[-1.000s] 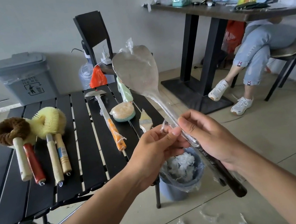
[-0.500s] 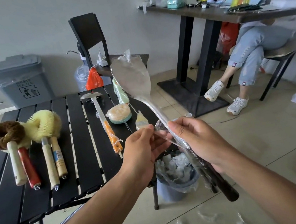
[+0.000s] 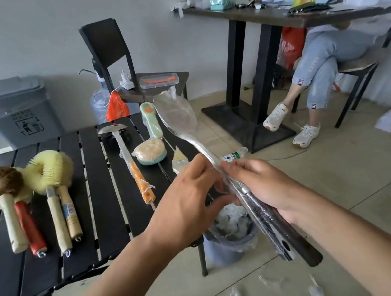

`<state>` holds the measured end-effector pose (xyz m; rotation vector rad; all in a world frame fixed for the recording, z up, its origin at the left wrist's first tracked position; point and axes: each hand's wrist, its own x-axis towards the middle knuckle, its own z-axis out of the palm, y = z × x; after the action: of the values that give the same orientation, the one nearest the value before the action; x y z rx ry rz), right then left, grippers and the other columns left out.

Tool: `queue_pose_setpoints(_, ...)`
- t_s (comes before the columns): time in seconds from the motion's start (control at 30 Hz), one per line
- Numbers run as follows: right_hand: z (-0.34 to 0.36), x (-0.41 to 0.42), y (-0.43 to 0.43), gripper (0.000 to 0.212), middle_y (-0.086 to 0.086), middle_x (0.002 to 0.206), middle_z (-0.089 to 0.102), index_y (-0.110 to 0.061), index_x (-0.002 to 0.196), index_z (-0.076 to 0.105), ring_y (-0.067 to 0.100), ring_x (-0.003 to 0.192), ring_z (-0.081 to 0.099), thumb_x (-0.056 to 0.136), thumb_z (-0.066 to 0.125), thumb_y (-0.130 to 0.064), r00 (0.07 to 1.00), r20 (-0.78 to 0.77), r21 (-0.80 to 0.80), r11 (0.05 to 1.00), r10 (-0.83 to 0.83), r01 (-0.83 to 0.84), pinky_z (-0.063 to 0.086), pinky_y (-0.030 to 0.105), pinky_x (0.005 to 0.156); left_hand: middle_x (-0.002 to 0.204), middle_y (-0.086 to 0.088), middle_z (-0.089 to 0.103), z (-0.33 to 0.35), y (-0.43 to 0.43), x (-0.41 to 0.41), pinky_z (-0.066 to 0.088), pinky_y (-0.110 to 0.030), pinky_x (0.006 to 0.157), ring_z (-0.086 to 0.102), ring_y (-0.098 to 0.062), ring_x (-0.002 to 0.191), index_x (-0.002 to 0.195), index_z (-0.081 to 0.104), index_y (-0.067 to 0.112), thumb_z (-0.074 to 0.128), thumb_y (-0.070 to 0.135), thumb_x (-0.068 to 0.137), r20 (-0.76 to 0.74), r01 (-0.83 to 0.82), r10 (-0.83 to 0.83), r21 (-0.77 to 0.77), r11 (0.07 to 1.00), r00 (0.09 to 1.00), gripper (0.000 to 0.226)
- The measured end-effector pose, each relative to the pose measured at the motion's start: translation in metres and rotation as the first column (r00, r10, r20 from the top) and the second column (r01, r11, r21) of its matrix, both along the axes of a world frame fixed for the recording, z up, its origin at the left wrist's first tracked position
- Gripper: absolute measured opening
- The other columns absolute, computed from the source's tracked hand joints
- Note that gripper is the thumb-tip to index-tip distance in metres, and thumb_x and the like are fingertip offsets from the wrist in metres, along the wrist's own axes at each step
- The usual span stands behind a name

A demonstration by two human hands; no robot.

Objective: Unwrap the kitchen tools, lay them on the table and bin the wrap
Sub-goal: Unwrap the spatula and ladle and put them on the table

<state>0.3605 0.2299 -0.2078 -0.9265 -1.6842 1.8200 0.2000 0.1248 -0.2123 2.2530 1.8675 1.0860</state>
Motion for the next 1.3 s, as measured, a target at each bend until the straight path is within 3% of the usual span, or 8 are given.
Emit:
queue_pose_setpoints(0.13, 0.001, 0.002, 0.003, 0.031, -0.001, 0.069, 0.070, -0.030, 0.077, 0.079, 0.012, 0.056, 0.065, 0.080, 0.075, -0.061, 0.999, 0.017, -0.033, 0.999, 0.034, -0.033, 0.051, 0.024, 0.052, 0.120, -0.004, 0.050, 0.000, 0.001, 0.004, 0.049, -0.041, 0.083, 0.052, -0.022, 0.099, 0.095, 0.068, 0.011, 0.058, 0.035, 0.103, -0.149, 0.019, -0.004, 0.095, 0.995, 0.989, 0.027)
queue_pose_setpoints(0.27, 0.003, 0.003, 0.010, 0.047, 0.001, 0.069, 0.069, -0.012, 0.098, 0.075, 0.016, 0.057, 0.063, 0.087, 0.078, -0.057, 0.998, 0.052, -0.067, 0.997, 0.040, -0.036, 0.050, 0.030, 0.056, 0.132, -0.003, 0.057, 0.001, 0.001, 0.001, 0.046, -0.044, 0.089, 0.052, -0.026, 0.112, 0.102, 0.068, 0.014, 0.069, 0.002, 0.094, -0.317, 0.174, -0.139, 0.083, 0.981, 0.938, 0.015)
queue_pose_setpoints(0.4, 0.003, 0.007, 0.014, 0.044, 0.002, 0.066, 0.070, -0.013, 0.095, 0.072, 0.014, 0.052, 0.066, 0.083, 0.080, -0.055, 0.999, 0.043, -0.106, 0.994, 0.032, -0.027, 0.051, 0.025, 0.047, 0.100, 0.001, 0.061, 0.004, 0.004, 0.000, 0.047, -0.034, 0.081, 0.050, -0.015, 0.090, 0.097, 0.063, 0.010, 0.064, -0.010, 0.094, -0.136, 0.258, -0.251, 0.039, 0.965, 0.958, 0.021)
queue_pose_setpoints(0.6, -0.001, 0.004, 0.013, 0.045, 0.009, 0.081, 0.076, -0.009, 0.100, 0.078, 0.018, 0.067, 0.071, 0.089, 0.077, -0.052, 0.998, 0.033, -0.109, 0.993, 0.047, -0.043, 0.057, 0.027, 0.055, 0.110, 0.010, 0.066, -0.001, 0.004, 0.000, 0.049, -0.039, 0.091, 0.060, -0.012, 0.103, 0.111, 0.070, 0.021, 0.069, 0.034, 0.103, -0.033, 0.248, -0.247, 0.010, 0.969, 0.968, 0.014)
queue_pose_setpoints(0.77, -0.005, 0.000, 0.010, 0.068, 0.016, 0.088, 0.071, 0.004, 0.114, 0.071, 0.027, 0.076, 0.066, 0.086, 0.076, -0.057, 0.995, 0.083, -0.079, 0.996, 0.050, -0.044, 0.055, 0.033, 0.064, 0.106, 0.012, 0.068, -0.004, 0.004, 0.002, 0.049, -0.031, 0.095, 0.061, -0.010, 0.105, 0.096, 0.077, 0.019, 0.076, 0.020, 0.099, 0.041, 0.286, -0.287, 0.024, 0.958, 0.957, 0.003)
queue_pose_setpoints(0.93, 0.002, 0.008, 0.016, 0.035, -0.010, 0.078, 0.081, -0.023, 0.102, 0.069, 0.003, 0.068, 0.076, 0.091, 0.071, -0.057, 0.997, 0.083, -0.019, 1.000, 0.000, 0.002, 0.055, 0.015, 0.055, 0.109, 0.014, 0.072, 0.001, -0.001, -0.005, 0.055, -0.027, 0.093, 0.067, -0.013, 0.112, 0.101, 0.074, 0.017, 0.075, 0.016, 0.099, 0.214, 0.333, -0.316, -0.048, 0.942, 0.924, 0.003)
queue_pose_setpoints(1.13, 0.002, 0.004, 0.014, 0.037, 0.001, 0.080, 0.081, -0.021, 0.106, 0.070, 0.016, 0.070, 0.078, 0.095, 0.070, -0.057, 0.997, 0.070, -0.004, 0.999, -0.033, 0.033, 0.062, 0.027, 0.064, 0.107, 0.014, 0.068, 0.002, -0.002, 0.003, 0.049, -0.027, 0.093, 0.059, -0.008, 0.106, 0.109, 0.074, 0.024, 0.081, 0.034, 0.094, 0.048, 0.263, -0.260, -0.064, 0.963, 0.964, 0.020)
queue_pose_setpoints(1.3, -0.002, 0.002, 0.014, 0.040, 0.005, 0.093, 0.082, -0.025, 0.107, 0.071, 0.021, 0.083, 0.079, 0.090, 0.070, -0.062, 0.993, 0.108, 0.071, 0.997, -0.038, 0.030, 0.064, 0.034, 0.077, 0.109, 0.017, 0.068, 0.004, -0.003, 0.003, 0.045, -0.020, 0.099, 0.058, -0.005, 0.114, 0.095, 0.076, 0.023, 0.081, 0.019, 0.093, 0.067, 0.350, -0.345, -0.084, 0.933, 0.936, 0.007)
